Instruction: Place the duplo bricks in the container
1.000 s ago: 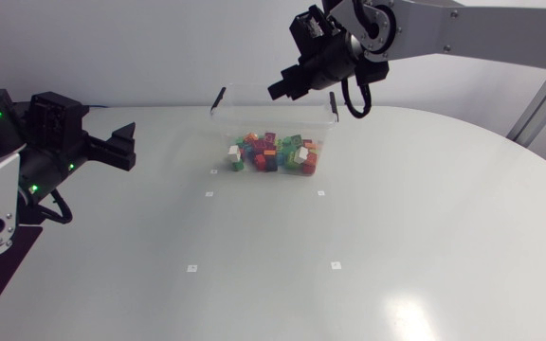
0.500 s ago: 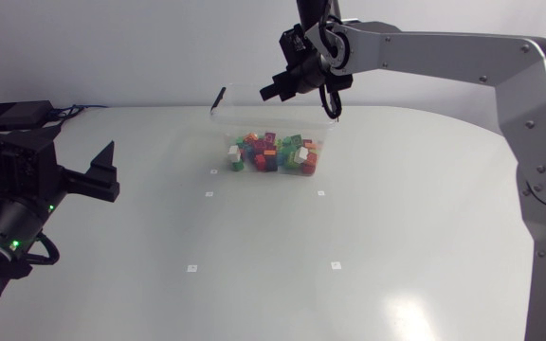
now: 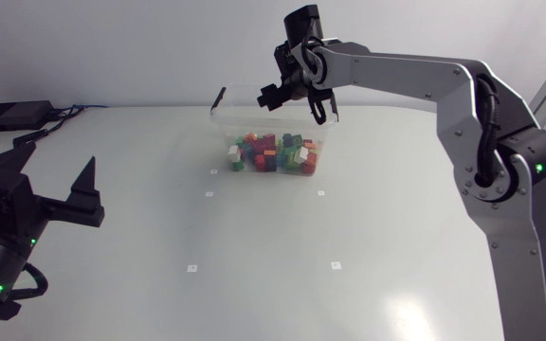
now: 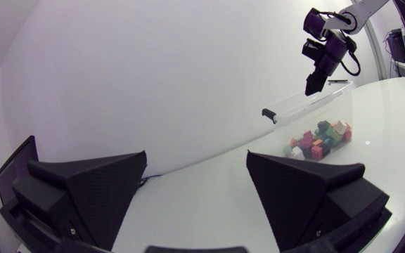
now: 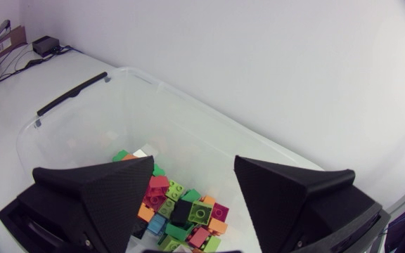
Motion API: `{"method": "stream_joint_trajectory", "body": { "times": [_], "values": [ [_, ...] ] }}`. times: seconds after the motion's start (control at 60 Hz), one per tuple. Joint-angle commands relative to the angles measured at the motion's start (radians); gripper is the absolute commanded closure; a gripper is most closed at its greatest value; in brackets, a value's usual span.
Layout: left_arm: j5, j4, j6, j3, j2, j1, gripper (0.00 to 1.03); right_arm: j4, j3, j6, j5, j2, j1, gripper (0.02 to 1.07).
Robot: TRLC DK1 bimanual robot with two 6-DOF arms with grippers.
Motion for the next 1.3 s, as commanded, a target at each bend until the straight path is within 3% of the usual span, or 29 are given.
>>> {"method": "stream_joint_trajectory", "body": {
  "times": [0.0, 0.55, 0.8, 0.983, 1.283],
  "values": [
    [-0.01, -0.02, 0.021, -0.033, -0.064, 0.016, 0.04, 0.053, -0.108, 0.004, 0.012, -0.102, -0.002, 0.07],
    [-0.016, -0.18, 0.001, -0.121, -0.45, 0.011, 0.04, 0.427, -0.94, -0.088, 0.055, -0.796, -0.131, 0.07],
    [-0.019, -0.329, -0.053, -0.17, -0.682, 0.044, 0.04, 0.474, -1.197, -0.104, 0.067, -1.088, -0.183, 0.07],
    [-0.021, -0.326, -0.103, -0.171, -0.682, 0.114, 0.04, 0.51, -1.362, -0.107, 0.069, -1.26, -0.214, 0.07],
    [-0.021, -0.319, -0.136, -0.175, -0.682, 0.116, 0.04, 0.543, -1.558, -0.11, 0.07, -1.464, -0.267, 0.07]
  ]
}}
